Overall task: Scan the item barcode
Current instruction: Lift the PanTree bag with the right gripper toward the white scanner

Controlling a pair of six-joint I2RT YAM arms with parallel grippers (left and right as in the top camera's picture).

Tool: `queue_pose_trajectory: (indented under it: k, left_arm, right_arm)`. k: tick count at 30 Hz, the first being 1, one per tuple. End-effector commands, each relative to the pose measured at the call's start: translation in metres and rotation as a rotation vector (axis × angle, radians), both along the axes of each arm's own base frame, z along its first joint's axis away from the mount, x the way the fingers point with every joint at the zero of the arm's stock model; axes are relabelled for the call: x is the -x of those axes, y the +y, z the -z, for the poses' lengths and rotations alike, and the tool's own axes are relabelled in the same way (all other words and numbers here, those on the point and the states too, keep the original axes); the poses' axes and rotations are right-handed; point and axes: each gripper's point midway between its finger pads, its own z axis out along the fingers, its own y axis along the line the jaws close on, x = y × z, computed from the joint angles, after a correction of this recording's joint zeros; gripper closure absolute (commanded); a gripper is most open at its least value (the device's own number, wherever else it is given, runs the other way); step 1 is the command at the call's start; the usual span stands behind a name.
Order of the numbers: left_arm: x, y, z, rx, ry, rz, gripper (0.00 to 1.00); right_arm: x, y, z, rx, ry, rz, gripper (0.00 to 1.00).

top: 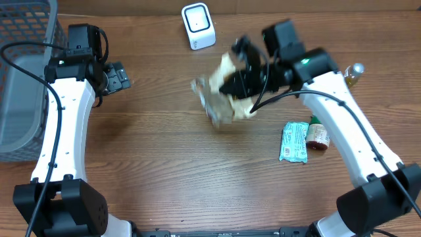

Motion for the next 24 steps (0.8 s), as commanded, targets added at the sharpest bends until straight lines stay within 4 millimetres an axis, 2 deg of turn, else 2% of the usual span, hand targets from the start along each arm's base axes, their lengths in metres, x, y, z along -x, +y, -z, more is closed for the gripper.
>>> queue_pose_trajectory:
  k: [1,4,6,8,10,12,17,21,24]
  left_arm:
    - [-0.001,0.001,0.002,-0.013,0.008,0.001,0.0]
    - [-0.001,0.001,0.002,-0.013,0.008,0.001,0.0]
    - [-0.001,0.001,0.002,-0.013,0.008,0.001,0.0]
    - [-0.001,0.001,0.002,-0.013,0.008,0.001,0.0]
    - [-0.001,0.001,0.002,-0.013,0.008,0.001,0.0]
    - [-0.001,0.001,0.002,-0.013,0.008,0.001,0.0]
    - [-0.001,0.001,0.002,-0.013,0.008,0.001,0.0]
    - [-0.001,0.001,0.002,-0.013,0.008,0.001,0.0]
    - [-0.001,0.001,0.002,-0.013,0.008,0.001,0.0]
  right_arm:
    - [-0.022,-0.013,-0.076,0.05,-0.246,0.025,0.97]
    - [-0.031,-0.018,-0.109,0.076,-0.368,0.022,0.97]
    - [-0.036,-0.017,-0.122,0.08,-0.441,0.011,0.97]
    - [-0.043,-0.013,-0.132,0.077,-0.514,-0.003,0.97]
    - [-0.063,-0.009,-0.136,0.114,-0.615,0.005,0.97]
    - [-0.073,-0.002,-0.133,0.147,-0.677,-0.023,0.97]
    - [-0.092,0.024,-0.106,0.249,-0.837,-0.224,0.96]
    - [-0.13,0.036,-0.08,0.318,-0.902,-0.223,0.96]
    - [-0.17,0.04,-0.056,0.39,-0.949,-0.158,0.96]
